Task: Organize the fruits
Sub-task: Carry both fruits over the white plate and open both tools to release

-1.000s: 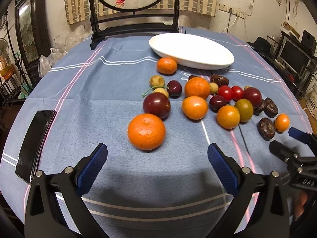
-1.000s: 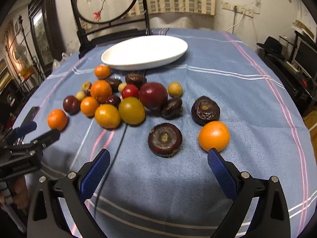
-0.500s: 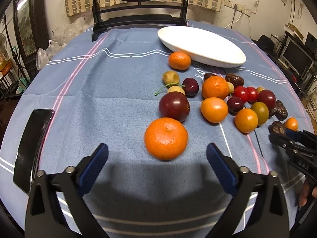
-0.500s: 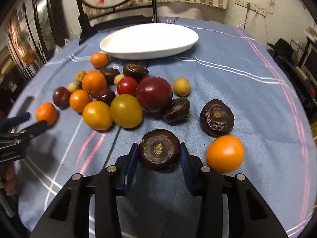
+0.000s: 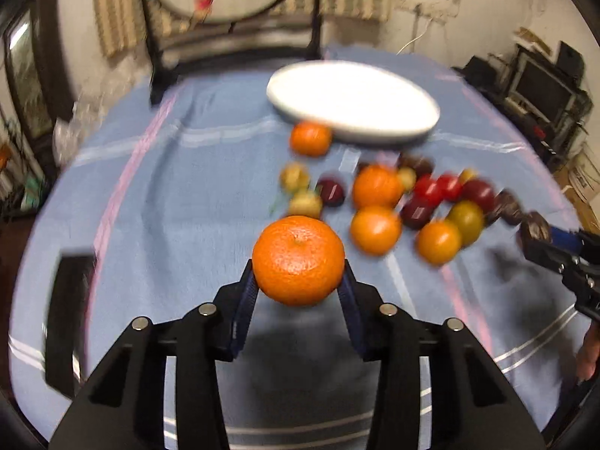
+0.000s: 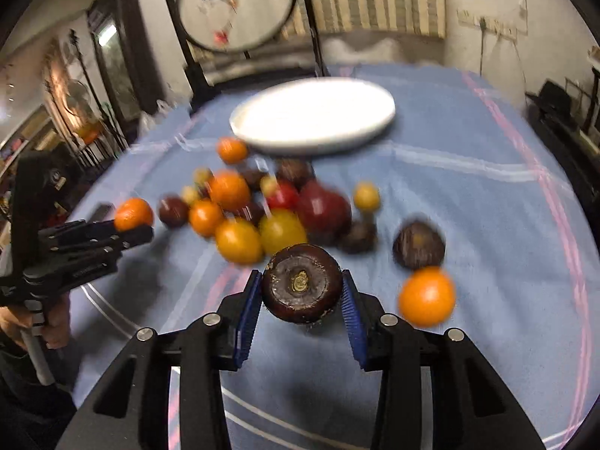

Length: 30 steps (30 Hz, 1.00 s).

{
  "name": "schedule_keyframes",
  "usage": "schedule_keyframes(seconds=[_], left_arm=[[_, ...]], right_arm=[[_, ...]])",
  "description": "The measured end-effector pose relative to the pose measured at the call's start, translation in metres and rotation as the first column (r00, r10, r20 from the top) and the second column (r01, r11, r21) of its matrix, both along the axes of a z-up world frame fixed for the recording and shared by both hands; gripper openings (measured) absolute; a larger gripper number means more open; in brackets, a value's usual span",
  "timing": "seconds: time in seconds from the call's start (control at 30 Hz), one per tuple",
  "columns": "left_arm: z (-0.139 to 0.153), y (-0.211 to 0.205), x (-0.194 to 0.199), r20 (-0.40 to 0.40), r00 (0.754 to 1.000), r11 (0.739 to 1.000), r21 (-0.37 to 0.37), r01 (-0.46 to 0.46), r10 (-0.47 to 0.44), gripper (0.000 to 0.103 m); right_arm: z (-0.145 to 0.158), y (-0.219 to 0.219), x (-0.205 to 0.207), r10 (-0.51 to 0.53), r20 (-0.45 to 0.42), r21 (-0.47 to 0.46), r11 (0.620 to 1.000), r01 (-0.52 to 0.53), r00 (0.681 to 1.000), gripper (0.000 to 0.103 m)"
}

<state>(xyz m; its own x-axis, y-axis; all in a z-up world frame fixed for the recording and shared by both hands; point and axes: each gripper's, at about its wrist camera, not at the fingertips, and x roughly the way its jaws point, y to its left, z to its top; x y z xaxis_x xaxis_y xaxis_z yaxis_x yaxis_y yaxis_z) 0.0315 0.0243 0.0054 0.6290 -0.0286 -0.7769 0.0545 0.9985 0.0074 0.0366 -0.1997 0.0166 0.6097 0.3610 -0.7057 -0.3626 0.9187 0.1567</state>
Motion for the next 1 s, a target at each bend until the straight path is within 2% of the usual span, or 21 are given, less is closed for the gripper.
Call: schedule_keyframes(seconds=[0.13, 0.23, 0.3, 0.4, 0.57, 0.67, 0.73, 0.77, 0.8, 0.83, 0.87, 0.9, 0.93, 0.97, 1.0], left_arm=[[0.036, -0.014, 0.036, 0.061, 0.998, 0.999, -0.028, 0.038, -0.036, 0.041], [0.048, -0.030, 0.085, 0.068, 0.997, 0.999, -0.011, 0.038, -0.037, 0.042], [0.044, -0.039, 0.115, 0.054, 0.998, 0.999, -0.008, 0.040, -0.040, 0.042], [0.023, -0.048, 0.164, -0.031, 0.999, 1.000, 0.001, 0.018, -0.018, 0.042], [0.002, -0.054, 0.195, -0.076, 0.997, 1.000, 0.012, 0.008, -0.007, 0.042], [-0.013, -0.056, 0.208, -0.139, 0.990, 1.000, 0.029, 0.007, -0.003, 0.042], [-0.019, -0.054, 0.214, -0.182, 0.983, 1.000, 0.003, -0.008, 0.008, 0.043], [-0.018, -0.052, 0.213, -0.172, 0.985, 1.000, -0.010, -0.019, 0.017, 0.043], [-0.015, -0.049, 0.209, -0.154, 0.988, 0.999, -0.019, -0.032, 0.029, 0.049], [-0.008, -0.045, 0.201, -0.116, 0.992, 0.998, -0.037, -0.045, 0.041, 0.064], [-0.002, -0.044, 0.192, -0.087, 0.995, 0.998, -0.044, -0.050, 0.046, 0.071], [0.008, -0.043, 0.177, -0.037, 0.998, 0.998, -0.046, -0.050, 0.048, 0.083], [0.014, -0.044, 0.166, -0.011, 0.999, 0.998, -0.044, -0.038, 0.038, 0.088], [0.020, -0.044, 0.154, 0.007, 1.000, 0.999, -0.038, -0.017, 0.017, 0.089], [0.024, -0.046, 0.141, 0.017, 1.000, 1.000, -0.024, 0.007, -0.007, 0.089]], right_arm=[[0.037, 0.014, 0.031, 0.039, 0.092, -0.008, 0.999, -0.038, 0.995, 0.042], [0.041, 0.023, 0.068, 0.032, 0.086, -0.010, 0.999, -0.031, 0.996, 0.042], [0.033, 0.030, 0.102, 0.018, 0.047, -0.007, 1.000, -0.017, 0.999, 0.042], [0.016, 0.034, 0.145, -0.009, -0.001, -0.021, 1.000, 0.009, 1.000, 0.042], [-0.015, 0.041, 0.187, -0.031, -0.097, -0.053, 0.998, 0.026, 0.995, 0.042], [-0.027, 0.049, 0.199, -0.038, -0.124, -0.078, 0.997, 0.029, 0.992, 0.043], [-0.030, 0.050, 0.202, -0.042, -0.124, -0.069, 0.997, 0.034, 0.991, 0.047], [-0.028, 0.047, 0.200, -0.058, -0.110, -0.061, 0.997, 0.051, 0.992, 0.056], [-0.024, 0.041, 0.195, -0.080, -0.084, -0.043, 0.996, 0.076, 0.993, 0.069], [-0.019, 0.034, 0.188, -0.098, -0.064, -0.018, 0.995, 0.097, 0.993, 0.074], [-0.016, 0.029, 0.185, -0.102, -0.059, -0.001, 0.995, 0.103, 0.993, 0.077], [-0.013, 0.023, 0.179, -0.100, -0.057, 0.015, 0.995, 0.101, 0.993, 0.077], [-0.009, 0.016, 0.168, -0.095, -0.050, 0.029, 0.995, 0.096, 0.994, 0.077], [-0.007, 0.010, 0.161, -0.096, -0.042, 0.035, 0.995, 0.098, 0.994, 0.079], [-0.004, 0.002, 0.149, -0.104, -0.030, 0.043, 0.993, 0.106, 0.994, 0.084]])
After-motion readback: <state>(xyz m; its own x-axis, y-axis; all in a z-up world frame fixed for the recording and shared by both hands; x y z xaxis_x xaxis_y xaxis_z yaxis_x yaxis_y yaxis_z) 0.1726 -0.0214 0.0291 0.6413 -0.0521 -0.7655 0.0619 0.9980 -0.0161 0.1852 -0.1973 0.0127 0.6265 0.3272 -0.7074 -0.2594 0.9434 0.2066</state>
